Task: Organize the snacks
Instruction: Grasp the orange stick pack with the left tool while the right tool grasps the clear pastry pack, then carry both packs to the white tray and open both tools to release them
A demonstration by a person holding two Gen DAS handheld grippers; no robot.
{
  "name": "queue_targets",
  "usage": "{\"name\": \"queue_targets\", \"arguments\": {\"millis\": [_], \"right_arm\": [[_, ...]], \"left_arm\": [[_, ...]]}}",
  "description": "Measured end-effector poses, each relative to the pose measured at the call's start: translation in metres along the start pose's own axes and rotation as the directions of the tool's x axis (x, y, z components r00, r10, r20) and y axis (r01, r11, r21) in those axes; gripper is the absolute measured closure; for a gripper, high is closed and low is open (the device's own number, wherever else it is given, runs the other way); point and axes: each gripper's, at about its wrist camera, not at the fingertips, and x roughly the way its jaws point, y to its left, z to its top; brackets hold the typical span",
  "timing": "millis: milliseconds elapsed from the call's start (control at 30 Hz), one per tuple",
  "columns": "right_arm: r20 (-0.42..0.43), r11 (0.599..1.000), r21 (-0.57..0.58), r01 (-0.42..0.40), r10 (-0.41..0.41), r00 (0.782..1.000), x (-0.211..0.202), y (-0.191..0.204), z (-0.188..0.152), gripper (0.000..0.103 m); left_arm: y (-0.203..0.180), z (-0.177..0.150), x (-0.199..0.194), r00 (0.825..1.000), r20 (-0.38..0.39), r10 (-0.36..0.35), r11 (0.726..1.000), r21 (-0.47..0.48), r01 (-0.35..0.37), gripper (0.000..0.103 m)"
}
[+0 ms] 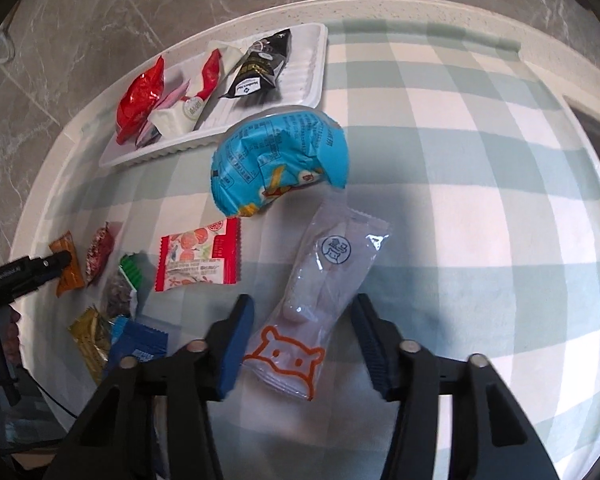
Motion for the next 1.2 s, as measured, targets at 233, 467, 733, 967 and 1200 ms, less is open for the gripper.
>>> {"name": "queue_targets", "arguments": {"millis": [233,467,733,967,1200], "right_arm": [[0.014,0.998,-0.052,0.018,-0.018,1.0,0.001,-0.001,0.0,0.071],[0.002,0.983,0.094,-0.156,0.156,0.988,-0.003,-0.03,-0.003,0.076],[0.009,0.921,0.229,-0.316,0.323,0.946,-0.01,-0.05,-0.017,0.077],[0.032,0.859,0.287,-0.424,0.434,0.9,-0.024,-0.054,-0.025,0.077],[0.064,0.793,0.31,-0.525,0.533,0.843,-0.036,-0.048,-0.019,0.077]], "left_arm": [[-0.016,-0.003,0.006,0.996,0.058,0.061,0.991,0.118,-0.068,0.078],[-0.007,-0.004,0.002,0.998,0.06,-0.012,0.997,0.081,0.007,0.082],[-0.005,-0.006,-0.014,0.993,0.075,-0.094,0.994,0.065,0.089,0.082],[-0.018,-0.007,-0.03,0.984,0.078,-0.158,0.984,0.096,0.15,0.082],[-0.037,0.003,-0.047,0.968,0.084,-0.236,0.966,0.129,0.224,0.082]]}}
